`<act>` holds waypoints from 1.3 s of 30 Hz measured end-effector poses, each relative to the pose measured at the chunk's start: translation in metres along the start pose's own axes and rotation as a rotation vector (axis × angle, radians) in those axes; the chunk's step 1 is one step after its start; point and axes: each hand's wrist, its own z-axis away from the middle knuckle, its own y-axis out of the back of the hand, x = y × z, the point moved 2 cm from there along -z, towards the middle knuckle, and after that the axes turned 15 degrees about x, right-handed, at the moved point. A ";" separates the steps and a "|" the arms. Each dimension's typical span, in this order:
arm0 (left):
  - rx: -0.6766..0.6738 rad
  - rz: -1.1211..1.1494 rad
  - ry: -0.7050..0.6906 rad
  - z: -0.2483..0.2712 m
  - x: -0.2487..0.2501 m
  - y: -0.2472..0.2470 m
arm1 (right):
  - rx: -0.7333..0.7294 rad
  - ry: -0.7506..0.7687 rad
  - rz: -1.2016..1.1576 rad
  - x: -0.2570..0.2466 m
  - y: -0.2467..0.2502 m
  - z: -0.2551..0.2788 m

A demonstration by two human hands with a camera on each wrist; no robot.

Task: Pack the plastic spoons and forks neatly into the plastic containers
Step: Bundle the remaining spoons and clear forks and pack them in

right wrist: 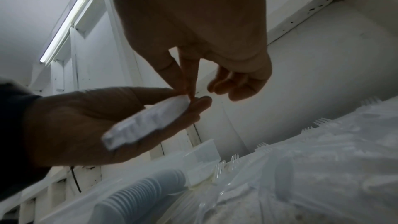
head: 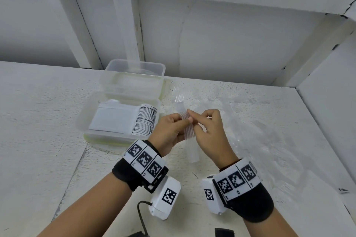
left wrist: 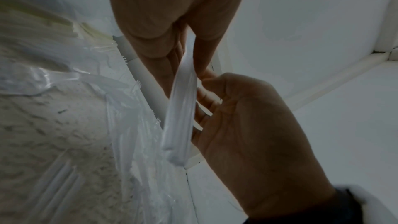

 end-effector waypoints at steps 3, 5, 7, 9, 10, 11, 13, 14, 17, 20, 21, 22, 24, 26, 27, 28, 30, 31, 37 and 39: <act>0.068 0.030 -0.042 -0.007 0.010 -0.003 | -0.040 0.008 0.036 -0.008 0.000 -0.006; 0.138 0.097 -0.062 -0.011 0.020 -0.005 | -0.053 0.061 0.089 -0.015 -0.001 -0.008; 0.185 0.169 -0.076 -0.015 0.030 -0.008 | -0.086 0.145 0.190 -0.022 -0.005 -0.012; 0.207 0.208 -0.083 -0.018 0.038 -0.009 | -0.104 0.199 0.282 -0.027 -0.009 -0.018; 0.212 0.217 -0.089 -0.019 0.041 -0.009 | -0.099 0.216 0.301 -0.029 -0.011 -0.023; 0.210 0.222 -0.095 -0.021 0.045 -0.009 | -0.093 0.231 0.302 -0.031 -0.013 -0.028; 0.182 0.198 -0.103 -0.024 0.054 -0.004 | -0.095 0.259 0.273 -0.038 -0.016 -0.039; 0.159 0.152 -0.112 -0.026 0.059 0.000 | -0.100 0.277 0.266 -0.041 -0.019 -0.045; 0.103 -0.113 -0.166 -0.033 0.085 0.024 | -0.140 0.334 0.271 -0.052 -0.028 -0.068; 0.104 -0.467 -0.212 -0.041 0.123 0.062 | -0.193 0.355 0.275 -0.066 -0.040 -0.101; 0.123 -0.561 -0.230 -0.045 0.137 0.077 | -0.223 0.355 0.289 -0.069 -0.046 -0.113; 0.160 -0.636 -0.255 -0.050 0.151 0.090 | -0.262 0.351 0.310 -0.073 -0.054 -0.125; 0.289 -0.771 -0.320 -0.067 0.175 0.119 | -0.347 0.366 0.386 -0.078 -0.074 -0.147; 0.412 -0.942 -0.364 -0.091 0.192 0.146 | -0.425 0.403 0.473 -0.079 -0.098 -0.164; 0.458 -1.024 -0.355 -0.102 0.196 0.157 | -0.467 0.409 0.507 -0.078 -0.110 -0.171; 0.493 -1.091 -0.323 -0.113 0.198 0.167 | -0.511 0.413 0.539 -0.076 -0.123 -0.176; 0.525 -1.157 -0.228 -0.130 0.192 0.179 | -0.590 0.429 0.606 -0.071 -0.148 -0.183; 0.526 -1.157 -0.183 -0.136 0.186 0.182 | -0.616 0.439 0.634 -0.068 -0.158 -0.185; 0.516 -1.080 -0.077 -0.158 0.165 0.186 | -0.682 0.481 0.753 -0.048 -0.199 -0.187; 0.528 -1.089 -0.081 -0.161 0.166 0.190 | -0.720 0.436 0.739 -0.042 -0.206 -0.187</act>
